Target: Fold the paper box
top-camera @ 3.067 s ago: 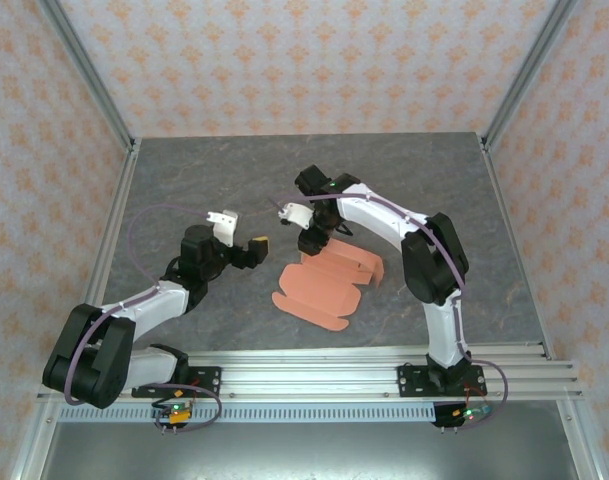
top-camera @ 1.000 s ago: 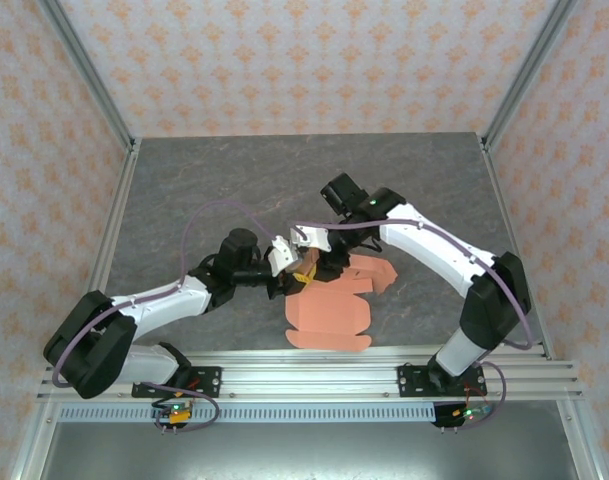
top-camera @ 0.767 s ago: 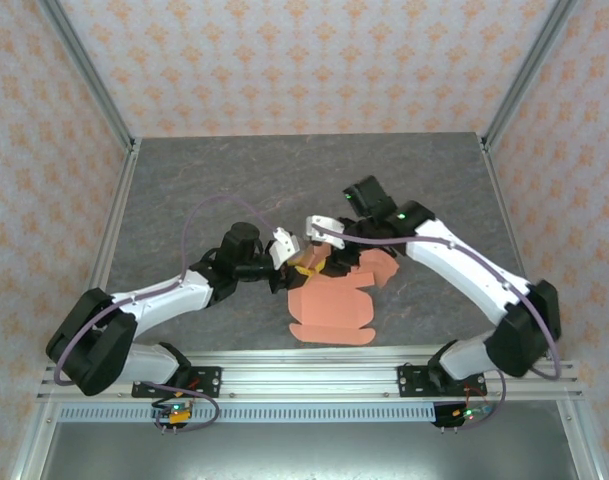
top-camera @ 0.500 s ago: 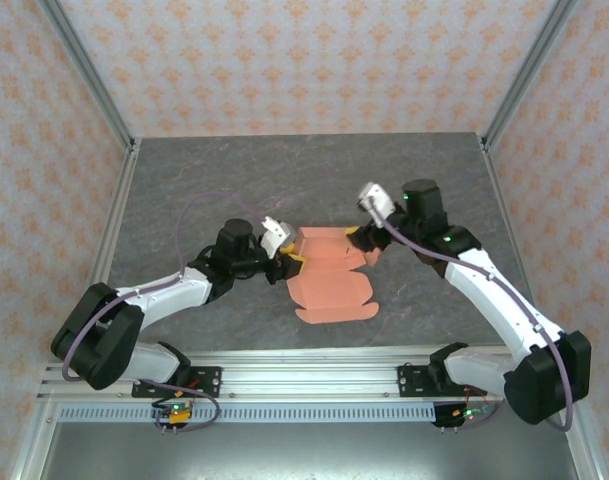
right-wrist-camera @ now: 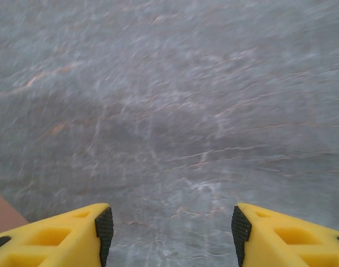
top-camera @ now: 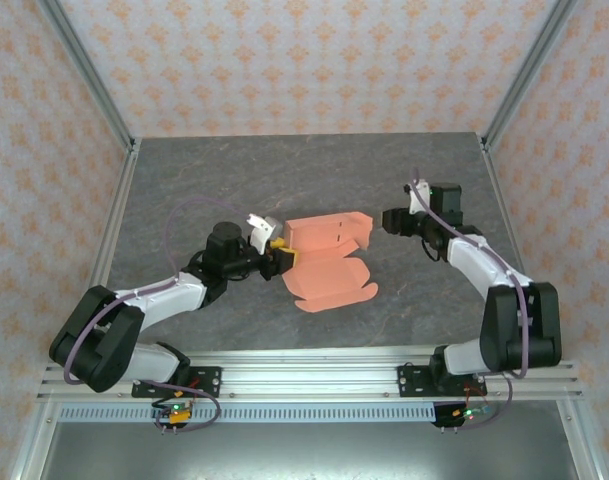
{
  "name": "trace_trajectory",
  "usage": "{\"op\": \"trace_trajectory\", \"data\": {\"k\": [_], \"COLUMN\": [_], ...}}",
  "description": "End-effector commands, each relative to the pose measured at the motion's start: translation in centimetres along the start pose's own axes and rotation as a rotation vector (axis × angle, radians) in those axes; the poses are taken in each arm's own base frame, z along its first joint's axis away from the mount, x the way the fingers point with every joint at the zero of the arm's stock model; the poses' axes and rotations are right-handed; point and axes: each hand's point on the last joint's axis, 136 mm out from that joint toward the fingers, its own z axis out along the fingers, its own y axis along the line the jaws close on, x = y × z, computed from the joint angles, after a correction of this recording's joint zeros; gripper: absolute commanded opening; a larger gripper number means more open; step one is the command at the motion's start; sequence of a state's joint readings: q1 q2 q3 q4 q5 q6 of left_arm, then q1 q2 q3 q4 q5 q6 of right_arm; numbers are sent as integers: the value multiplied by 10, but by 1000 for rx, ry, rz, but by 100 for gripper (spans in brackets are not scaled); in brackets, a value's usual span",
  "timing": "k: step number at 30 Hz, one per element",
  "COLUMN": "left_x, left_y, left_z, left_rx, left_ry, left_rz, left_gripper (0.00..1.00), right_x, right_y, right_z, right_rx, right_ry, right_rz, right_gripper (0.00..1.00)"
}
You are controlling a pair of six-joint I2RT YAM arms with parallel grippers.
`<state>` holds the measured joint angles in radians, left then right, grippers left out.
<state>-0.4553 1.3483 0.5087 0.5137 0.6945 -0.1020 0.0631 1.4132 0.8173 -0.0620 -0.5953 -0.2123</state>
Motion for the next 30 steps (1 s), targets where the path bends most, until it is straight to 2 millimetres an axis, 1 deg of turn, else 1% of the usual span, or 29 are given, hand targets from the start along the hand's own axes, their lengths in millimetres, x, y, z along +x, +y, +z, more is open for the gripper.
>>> {"op": "trace_trajectory", "data": {"k": [1, 4, 6, 9, 11, 13, 16, 19, 27, 30], "left_x": [-18, -20, -23, -28, -30, -31, -32, -30, -28, -27], "left_y": [-9, -11, -11, -10, -12, -13, -15, -14, -14, -13], "left_z": [-7, -9, -11, -17, -20, -21, -23, -24, -22, -22], "left_rx": [41, 57, 61, 57, 55, 59, 59, 54, 54, 52], "left_ry": [-65, -78, -92, -115, -122, -125, -130, -128, -124, -118], "left_rz": [20, 18, 6, 8, 19, 25, 35, 41, 46, 47], "left_gripper": [32, 32, 32, 32, 32, 32, 32, 32, 32, 32], "right_x": [-22, -10, -5, -1, 5, 10, 16, 15, 20, 19], "right_y": [27, 38, 55, 79, 98, 113, 130, 138, 144, 149], "right_z": [-1, 0, -2, -7, -13, -18, -30, -39, -40, -46], "right_rx": [-153, -232, -341, -488, -570, -628, -730, -783, -802, -838], "right_ry": [-61, -8, 12, -17, -10, 2, 8, -8, 7, -4], "right_rz": [-121, -229, -256, -291, -356, -399, -440, -458, -476, -484], "right_gripper": [60, 60, 55, 54, 54, 54, 54, 53, 44, 43]}}
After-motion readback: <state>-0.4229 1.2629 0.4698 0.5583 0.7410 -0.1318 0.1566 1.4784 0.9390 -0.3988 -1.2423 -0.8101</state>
